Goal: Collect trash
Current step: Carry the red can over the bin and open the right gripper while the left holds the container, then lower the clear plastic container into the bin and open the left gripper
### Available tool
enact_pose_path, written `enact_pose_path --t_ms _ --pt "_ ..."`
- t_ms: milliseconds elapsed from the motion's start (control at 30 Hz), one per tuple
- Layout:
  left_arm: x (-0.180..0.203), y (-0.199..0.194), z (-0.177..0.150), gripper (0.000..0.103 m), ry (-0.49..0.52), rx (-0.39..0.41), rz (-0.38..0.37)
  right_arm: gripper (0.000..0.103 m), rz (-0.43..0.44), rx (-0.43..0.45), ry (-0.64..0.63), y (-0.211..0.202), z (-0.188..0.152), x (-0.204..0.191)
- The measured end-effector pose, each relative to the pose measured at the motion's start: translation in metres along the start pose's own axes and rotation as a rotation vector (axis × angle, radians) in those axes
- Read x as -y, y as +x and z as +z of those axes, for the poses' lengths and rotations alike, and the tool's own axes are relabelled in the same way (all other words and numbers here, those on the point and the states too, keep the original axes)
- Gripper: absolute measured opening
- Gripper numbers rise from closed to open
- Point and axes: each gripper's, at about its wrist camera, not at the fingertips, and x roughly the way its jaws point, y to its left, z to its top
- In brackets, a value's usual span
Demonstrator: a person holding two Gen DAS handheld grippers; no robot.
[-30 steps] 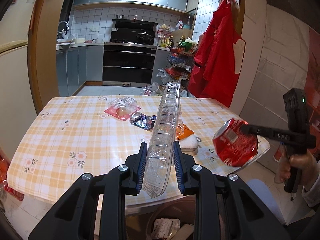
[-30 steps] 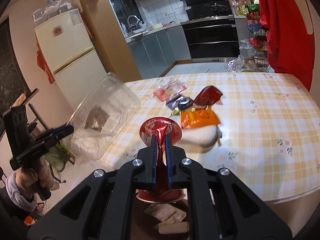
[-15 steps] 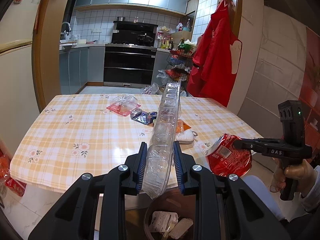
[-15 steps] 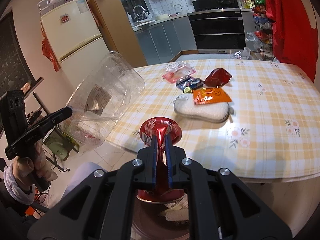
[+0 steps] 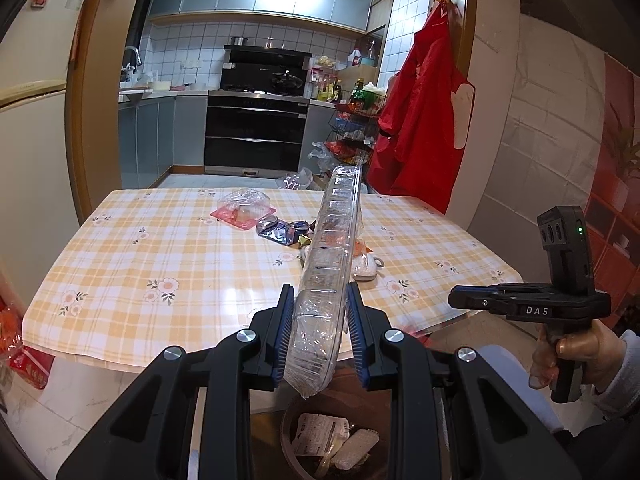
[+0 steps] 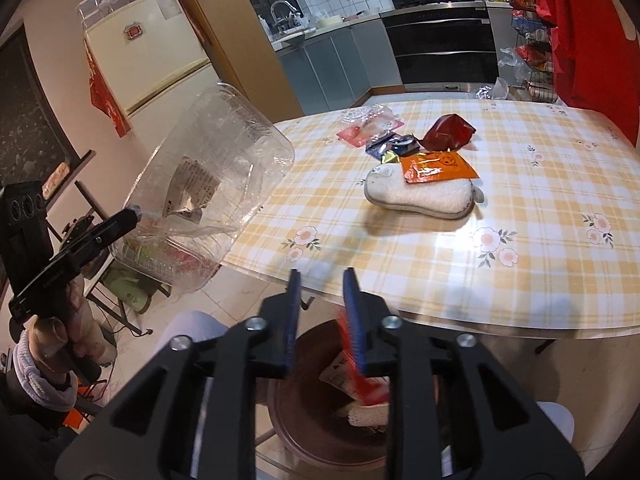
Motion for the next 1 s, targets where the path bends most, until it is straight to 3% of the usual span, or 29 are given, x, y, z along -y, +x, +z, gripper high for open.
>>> enact_pose_path --t_ms 133,167,300,333,667,1000 --pt "0.000 0.001 0.000 0.026 0.003 -0.003 -0.006 0.037 -0.018 0.025 -0.011 -0.004 0.003 -0.001" --pt "0.001 0.002 -0.001 0.026 0.006 -0.006 -0.008 0.044 -0.029 0.038 -0.013 -0.006 0.004 0.000" --pt "0.003 0.005 -0.003 0.026 0.017 -0.018 -0.014 0.091 -0.121 0.120 -0.010 -0.021 0.010 0.006" --pt "0.004 0.006 -0.003 0.026 0.019 -0.021 -0.015 0.094 -0.144 0.135 -0.008 -0.024 0.012 0.007" --pt "0.015 0.016 -0.005 0.026 0.035 -0.059 -0.061 0.097 -0.319 0.241 0.049 -0.055 0.022 0.036" --pt "0.034 0.023 -0.007 0.026 0.066 -0.090 -0.105 0.098 -0.336 0.266 0.092 -0.065 0.021 0.054"
